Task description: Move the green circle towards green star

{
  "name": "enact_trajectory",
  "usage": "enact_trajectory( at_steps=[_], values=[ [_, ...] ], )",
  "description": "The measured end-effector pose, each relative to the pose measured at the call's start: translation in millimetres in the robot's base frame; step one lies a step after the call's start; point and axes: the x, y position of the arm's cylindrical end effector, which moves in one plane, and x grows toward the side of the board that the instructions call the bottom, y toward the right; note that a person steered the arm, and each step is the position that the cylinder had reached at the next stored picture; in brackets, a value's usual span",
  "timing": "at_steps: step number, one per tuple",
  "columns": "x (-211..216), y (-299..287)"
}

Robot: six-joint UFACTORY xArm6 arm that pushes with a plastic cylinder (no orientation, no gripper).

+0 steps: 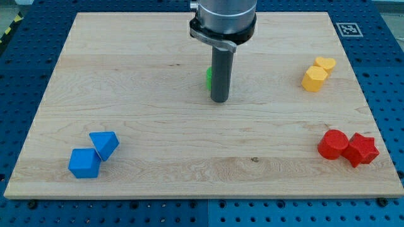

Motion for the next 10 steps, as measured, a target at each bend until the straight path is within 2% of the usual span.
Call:
enact_trajectory(
  at_steps=[6,10],
  values=[
    [-80.3,-7.8],
    [-89.4,-52.6]
  ],
)
